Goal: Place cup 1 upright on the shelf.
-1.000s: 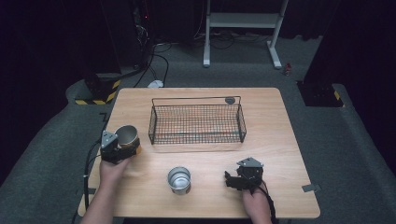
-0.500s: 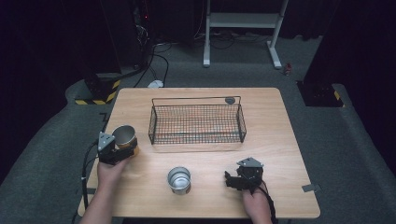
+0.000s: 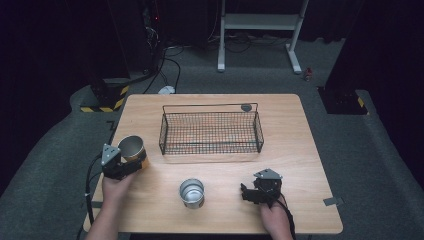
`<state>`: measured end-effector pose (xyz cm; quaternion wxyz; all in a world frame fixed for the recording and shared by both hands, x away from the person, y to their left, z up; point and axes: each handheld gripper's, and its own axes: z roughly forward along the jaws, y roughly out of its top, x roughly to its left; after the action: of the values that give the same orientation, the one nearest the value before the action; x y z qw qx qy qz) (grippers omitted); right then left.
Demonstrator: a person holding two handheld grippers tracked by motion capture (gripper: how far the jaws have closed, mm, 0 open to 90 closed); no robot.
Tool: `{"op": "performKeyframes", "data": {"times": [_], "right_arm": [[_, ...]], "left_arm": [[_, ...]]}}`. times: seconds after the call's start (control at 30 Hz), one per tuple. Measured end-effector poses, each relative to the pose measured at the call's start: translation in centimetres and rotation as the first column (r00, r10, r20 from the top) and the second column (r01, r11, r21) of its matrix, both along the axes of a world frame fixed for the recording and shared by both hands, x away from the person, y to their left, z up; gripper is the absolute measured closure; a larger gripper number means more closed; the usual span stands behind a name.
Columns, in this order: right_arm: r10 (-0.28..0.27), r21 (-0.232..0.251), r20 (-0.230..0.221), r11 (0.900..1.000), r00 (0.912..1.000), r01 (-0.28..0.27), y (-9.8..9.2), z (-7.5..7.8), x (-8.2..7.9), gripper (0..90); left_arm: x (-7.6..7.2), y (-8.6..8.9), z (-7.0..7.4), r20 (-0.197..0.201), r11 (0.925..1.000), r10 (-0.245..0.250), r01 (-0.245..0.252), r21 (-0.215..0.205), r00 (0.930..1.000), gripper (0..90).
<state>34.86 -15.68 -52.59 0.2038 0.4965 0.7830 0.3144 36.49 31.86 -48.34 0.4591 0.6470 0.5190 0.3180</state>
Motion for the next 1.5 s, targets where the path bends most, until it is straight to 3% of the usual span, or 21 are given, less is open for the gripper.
{"op": "performKeyframes", "data": {"times": [0.43, 0.9, 1.5], "right_arm": [[0.002, -0.001, 0.0, 1.0, 1.0, -0.002, 0.0, 0.0, 0.0, 8.1], [0.005, -0.001, 0.0, 1.0, 1.0, -0.005, 0.0, 0.0, 0.0, 8.0], [0.006, -0.001, 0.0, 1.0, 1.0, -0.006, 0.0, 0.0, 0.0, 8.0]], "left_arm": [[-1.7, -0.9, -0.4, -0.022, 0.9997, -0.025, 0.025, 0.0, 0.9994, 14.9], [-3.7, -1.3, 0.4, -0.007, 0.9992, -0.039, 0.039, -0.011, 0.9992, 14.9], [-3.2, -2.9, 0.9, -0.008, 0.9972, -0.075, 0.075, -0.001, 0.9971, 14.9]]}}
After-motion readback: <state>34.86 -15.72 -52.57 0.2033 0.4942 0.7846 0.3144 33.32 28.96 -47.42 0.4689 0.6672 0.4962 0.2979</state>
